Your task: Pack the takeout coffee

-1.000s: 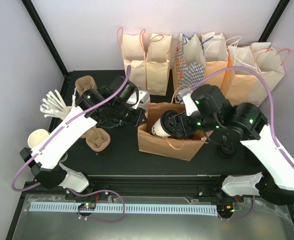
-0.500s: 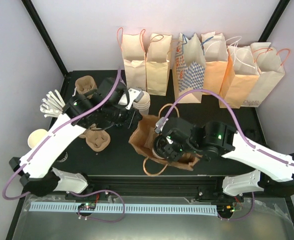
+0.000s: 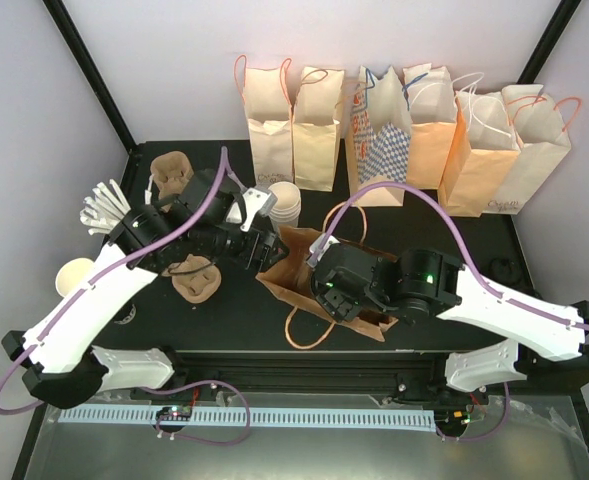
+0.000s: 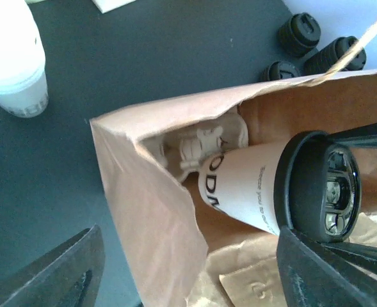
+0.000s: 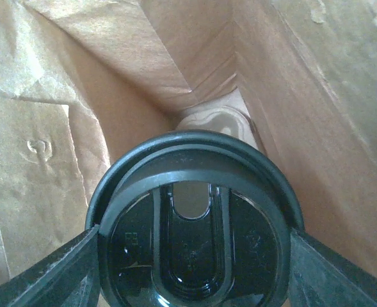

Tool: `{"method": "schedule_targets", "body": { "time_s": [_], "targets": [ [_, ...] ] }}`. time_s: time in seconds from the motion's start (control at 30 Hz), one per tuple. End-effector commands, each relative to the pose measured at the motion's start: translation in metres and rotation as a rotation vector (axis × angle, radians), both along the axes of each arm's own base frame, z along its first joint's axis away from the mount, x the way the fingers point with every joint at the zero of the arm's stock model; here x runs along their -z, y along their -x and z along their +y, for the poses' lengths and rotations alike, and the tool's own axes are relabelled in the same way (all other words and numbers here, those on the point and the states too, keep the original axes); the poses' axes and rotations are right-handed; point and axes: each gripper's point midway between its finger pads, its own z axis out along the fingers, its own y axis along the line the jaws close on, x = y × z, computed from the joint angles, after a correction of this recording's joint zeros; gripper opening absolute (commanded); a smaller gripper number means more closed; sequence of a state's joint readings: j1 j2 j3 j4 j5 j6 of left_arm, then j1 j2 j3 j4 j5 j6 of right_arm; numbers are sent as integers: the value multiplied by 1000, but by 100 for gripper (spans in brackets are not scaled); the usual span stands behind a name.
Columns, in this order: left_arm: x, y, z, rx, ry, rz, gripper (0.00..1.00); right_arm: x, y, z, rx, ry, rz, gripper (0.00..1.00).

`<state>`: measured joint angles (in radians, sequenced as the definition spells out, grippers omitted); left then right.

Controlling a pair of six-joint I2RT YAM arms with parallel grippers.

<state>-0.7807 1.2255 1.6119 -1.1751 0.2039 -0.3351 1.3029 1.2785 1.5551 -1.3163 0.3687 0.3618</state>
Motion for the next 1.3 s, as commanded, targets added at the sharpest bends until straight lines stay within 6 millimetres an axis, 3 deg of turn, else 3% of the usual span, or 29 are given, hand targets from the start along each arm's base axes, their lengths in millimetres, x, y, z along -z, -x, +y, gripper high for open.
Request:
{"method": "schedule_targets", "body": {
  "time_s": [0.0, 0.17, 0.33, 0.47, 0.6, 0.63, 0.8, 0.97, 1.13, 1.27],
  "targets": [
    [17, 15, 0, 12, 5, 82, 81, -3, -5, 5, -5, -3, -43, 49],
    [28, 4, 0, -20, -77, 108, 85, -5, -7, 10, -14, -13, -54, 49],
    [55, -15, -7, -69, -204, 177, 72, -2, -4, 14, -21, -23, -39, 49],
    [62, -28, -9, -104, -247, 176, 48, 1, -2, 13, -32, -6, -53, 49],
    [58, -38, -3, -149, -287, 136, 8, 9, 1, 10, -49, 65, -76, 49],
    [54, -39, -1, -156, -289, 120, 2, 10, 2, 8, -50, 77, -80, 49],
    [28, -37, 3, -145, -240, 10, 1, 16, 7, 5, -73, 139, -122, 49],
    [13, -28, 0, -99, -165, -63, 2, 32, -1, 1, -46, 291, -206, 49],
    [11, -18, -4, -59, -131, -74, 2, 36, -13, 4, -13, 348, -276, 49],
    [20, -13, -9, -24, -125, -56, 2, 42, -20, 5, 11, 380, -322, 46]
  ]
}}
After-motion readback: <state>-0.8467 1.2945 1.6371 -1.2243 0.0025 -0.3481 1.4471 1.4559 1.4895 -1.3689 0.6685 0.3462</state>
